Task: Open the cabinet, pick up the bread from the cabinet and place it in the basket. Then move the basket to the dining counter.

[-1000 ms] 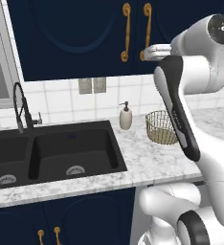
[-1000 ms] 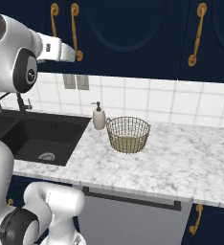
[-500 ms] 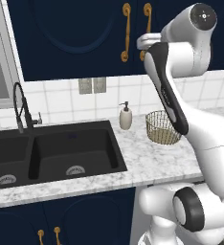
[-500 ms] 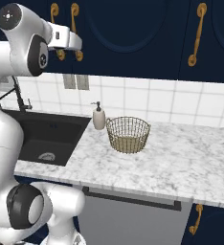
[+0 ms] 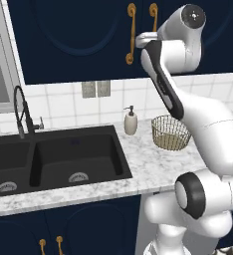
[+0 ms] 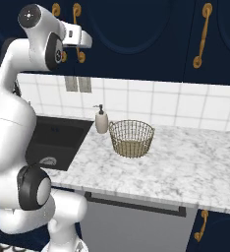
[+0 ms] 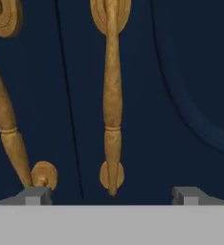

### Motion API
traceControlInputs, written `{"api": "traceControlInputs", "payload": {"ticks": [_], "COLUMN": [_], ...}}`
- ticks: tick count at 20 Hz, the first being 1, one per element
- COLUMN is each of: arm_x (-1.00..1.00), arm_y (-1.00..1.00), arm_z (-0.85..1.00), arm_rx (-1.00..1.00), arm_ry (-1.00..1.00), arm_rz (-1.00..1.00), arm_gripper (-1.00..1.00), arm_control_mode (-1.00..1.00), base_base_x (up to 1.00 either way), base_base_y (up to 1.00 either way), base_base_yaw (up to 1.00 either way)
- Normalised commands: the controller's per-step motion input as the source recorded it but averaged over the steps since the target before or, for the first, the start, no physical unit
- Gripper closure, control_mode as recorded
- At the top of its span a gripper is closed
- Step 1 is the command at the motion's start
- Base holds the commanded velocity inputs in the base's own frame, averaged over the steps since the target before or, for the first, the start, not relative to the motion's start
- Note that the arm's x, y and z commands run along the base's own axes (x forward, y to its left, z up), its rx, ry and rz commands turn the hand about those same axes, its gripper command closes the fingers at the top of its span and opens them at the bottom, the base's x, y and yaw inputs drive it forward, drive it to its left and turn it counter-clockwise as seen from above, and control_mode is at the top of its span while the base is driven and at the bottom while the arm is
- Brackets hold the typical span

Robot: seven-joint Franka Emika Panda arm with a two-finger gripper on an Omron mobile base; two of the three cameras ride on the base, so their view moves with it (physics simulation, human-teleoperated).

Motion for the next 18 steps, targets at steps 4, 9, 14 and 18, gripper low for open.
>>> {"api": "traceControlInputs", "payload": {"ticks": [4,9,14,18], "arm_x": [0.67,0.60,0.57,0.38], "arm_y": [0.00,0.00,0.00,0.00], "arm_z": [-0.13,-0.02,-0.06,-0.12], "arm_rx": [0.00,0.00,0.00,0.00], "arm_ry": [0.00,0.00,0.00,-0.03], "arm_rz": [0.00,0.00,0.00,0.00], "arm_gripper": [-1.00,-1.00,1.00,1.00], "arm_control_mode": [-1.00,-1.00,-1.00,-1.00], "base_base_x": [0.00,0.00,0.00,0.00], "base_base_y": [0.00,0.00,0.00,0.00], "base_base_yaw": [0.00,0.00,0.00,0.00]}}
